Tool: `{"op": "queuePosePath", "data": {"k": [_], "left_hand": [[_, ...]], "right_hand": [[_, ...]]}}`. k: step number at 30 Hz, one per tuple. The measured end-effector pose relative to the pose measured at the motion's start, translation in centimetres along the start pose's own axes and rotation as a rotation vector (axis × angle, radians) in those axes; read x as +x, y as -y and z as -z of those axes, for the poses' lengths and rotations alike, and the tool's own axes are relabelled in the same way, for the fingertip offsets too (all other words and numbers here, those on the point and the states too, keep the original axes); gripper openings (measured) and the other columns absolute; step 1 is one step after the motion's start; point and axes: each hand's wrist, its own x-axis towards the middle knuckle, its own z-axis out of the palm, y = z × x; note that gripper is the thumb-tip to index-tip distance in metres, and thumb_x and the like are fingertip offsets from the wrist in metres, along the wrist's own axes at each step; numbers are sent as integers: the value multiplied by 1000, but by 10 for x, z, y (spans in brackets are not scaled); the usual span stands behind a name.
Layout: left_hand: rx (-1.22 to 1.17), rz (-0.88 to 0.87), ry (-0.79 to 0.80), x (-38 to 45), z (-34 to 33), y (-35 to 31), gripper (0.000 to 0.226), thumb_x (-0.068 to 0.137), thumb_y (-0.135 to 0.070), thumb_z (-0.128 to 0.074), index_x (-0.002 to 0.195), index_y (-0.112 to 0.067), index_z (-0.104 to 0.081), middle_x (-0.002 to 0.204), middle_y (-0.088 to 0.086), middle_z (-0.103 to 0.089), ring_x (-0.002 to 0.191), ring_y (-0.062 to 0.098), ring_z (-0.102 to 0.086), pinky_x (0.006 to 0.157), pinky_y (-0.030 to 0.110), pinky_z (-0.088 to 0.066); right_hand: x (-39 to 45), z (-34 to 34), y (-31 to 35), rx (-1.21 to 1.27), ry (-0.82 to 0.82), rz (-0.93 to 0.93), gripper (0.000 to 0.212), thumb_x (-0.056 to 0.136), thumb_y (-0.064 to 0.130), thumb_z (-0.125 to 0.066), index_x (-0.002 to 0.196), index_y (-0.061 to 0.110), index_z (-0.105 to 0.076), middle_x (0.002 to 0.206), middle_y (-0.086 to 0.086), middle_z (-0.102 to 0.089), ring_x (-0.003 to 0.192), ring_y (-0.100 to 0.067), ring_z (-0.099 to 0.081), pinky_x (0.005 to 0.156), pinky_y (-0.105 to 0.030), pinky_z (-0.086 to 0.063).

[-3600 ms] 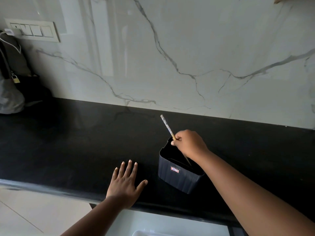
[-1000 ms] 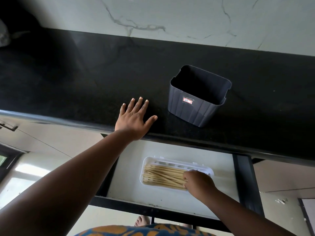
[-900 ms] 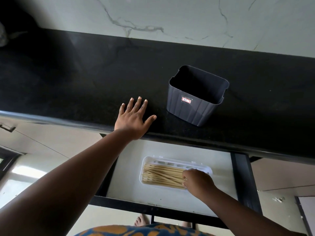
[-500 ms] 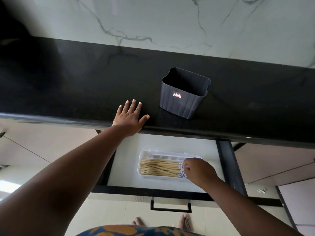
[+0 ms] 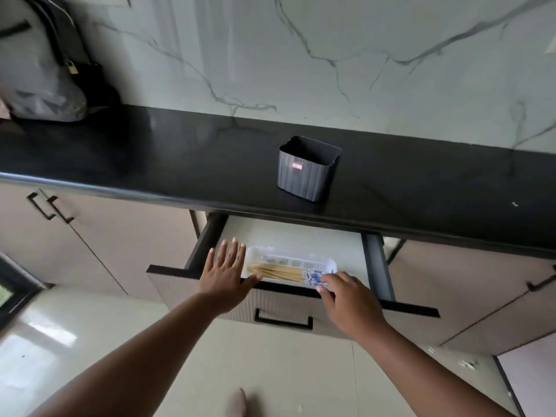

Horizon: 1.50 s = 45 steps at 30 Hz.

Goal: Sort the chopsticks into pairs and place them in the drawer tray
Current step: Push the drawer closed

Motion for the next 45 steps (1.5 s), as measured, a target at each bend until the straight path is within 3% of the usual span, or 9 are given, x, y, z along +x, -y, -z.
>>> {"op": "queuePosePath", "data": {"k": [4,7,17,23,28,32,36,40,45], "left_hand": [[81,-42,19,-51,-20,-7,94,75,-82,12,144,-20,26,153,6,31,137,28,36,112,41,24],[122,-19,39,-72,-27,0,94,75,-81,10,144,-19,26,154,7,30,138,29,34,113,40,22],[161,-15,96,-76,-29,8,95,75,-80,2,142,-18,30,152,6,34,138,29,34,112,41,21],[154,-27,88,-47,-32,16,95,75,-80,3,142,-19,30,150,8,35,137,31,34,112,43,20],[180,-34,72,17,-27,21,91,88,-73,-21,140,-20,32,153,6,31,137,28,34,109,47,26],[243,-82,-9,74,-13,24,91,88,-73,-23,142,-21,27,154,8,29,137,31,33,102,48,36],[209,-172,-139,121,13,27,87,87,-74,-16,148,-21,15,158,7,21,142,30,26,110,50,27],[-40,-132,-264,169,55,14,85,84,-77,-5,147,-26,21,154,-5,31,142,18,31,112,43,26],[-666,23,-356,237,104,-20,87,87,-76,-17,153,-24,6,159,-10,16,146,9,15,116,37,10]], "right_hand": [[-49,2,-12,-54,63,32,47,97,37,-47,137,13,-51,137,-7,-55,127,-27,-49,103,-35,-41],[-68,-8,-21,-115,197,-4,65,100,44,-35,154,12,-15,161,-9,-19,148,-29,-15,119,-37,-17],[-76,-34,-28,-224,314,-31,85,99,47,-34,136,10,33,151,-5,33,147,-28,18,117,-36,10],[-43,-38,-27,-255,386,-94,89,97,43,-40,146,8,25,151,-5,32,146,-31,19,118,-38,8],[15,-34,-42,-290,412,-117,91,96,40,-44,146,9,25,151,-6,33,146,-29,20,119,-39,6],[69,-31,-51,-356,315,-116,82,98,33,-40,148,11,21,158,-8,25,147,-28,17,117,-39,9],[105,-27,-43,-292,127,-59,74,99,40,-36,152,13,10,161,-9,12,149,-27,9,117,-36,9],[147,-3,-25,0,-128,-133,80,93,49,-52,153,9,-17,161,-12,-11,147,-27,-17,119,-37,-21],[216,26,-21,511,-203,-367,95,83,66,-54,154,24,-7,163,4,-6,147,-17,-20,114,-34,-32]]}}
